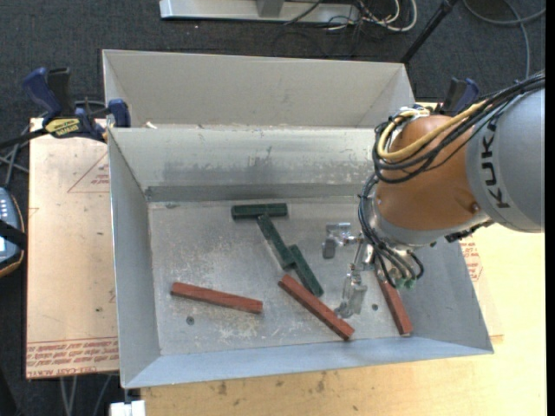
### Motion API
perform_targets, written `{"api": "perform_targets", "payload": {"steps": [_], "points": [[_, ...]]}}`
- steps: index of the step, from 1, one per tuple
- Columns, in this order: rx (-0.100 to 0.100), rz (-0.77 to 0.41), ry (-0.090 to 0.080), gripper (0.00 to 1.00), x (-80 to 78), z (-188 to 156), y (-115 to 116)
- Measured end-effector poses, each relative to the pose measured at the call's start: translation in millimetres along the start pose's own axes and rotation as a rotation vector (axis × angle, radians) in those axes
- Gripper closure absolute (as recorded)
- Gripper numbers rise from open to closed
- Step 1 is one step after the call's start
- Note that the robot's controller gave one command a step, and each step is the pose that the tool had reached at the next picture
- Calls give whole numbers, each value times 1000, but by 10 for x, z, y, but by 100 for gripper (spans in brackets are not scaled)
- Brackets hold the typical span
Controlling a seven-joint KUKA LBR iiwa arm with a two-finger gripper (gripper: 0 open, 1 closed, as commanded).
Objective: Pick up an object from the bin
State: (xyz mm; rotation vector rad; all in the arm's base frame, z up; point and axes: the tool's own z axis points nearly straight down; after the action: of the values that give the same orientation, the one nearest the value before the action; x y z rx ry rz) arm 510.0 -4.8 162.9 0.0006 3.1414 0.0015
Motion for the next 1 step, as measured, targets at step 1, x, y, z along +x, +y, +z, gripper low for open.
{"api": "perform_targets", "payload": {"steps": [1], "points": [[0,134,-3,0,40,474,-51]]}}
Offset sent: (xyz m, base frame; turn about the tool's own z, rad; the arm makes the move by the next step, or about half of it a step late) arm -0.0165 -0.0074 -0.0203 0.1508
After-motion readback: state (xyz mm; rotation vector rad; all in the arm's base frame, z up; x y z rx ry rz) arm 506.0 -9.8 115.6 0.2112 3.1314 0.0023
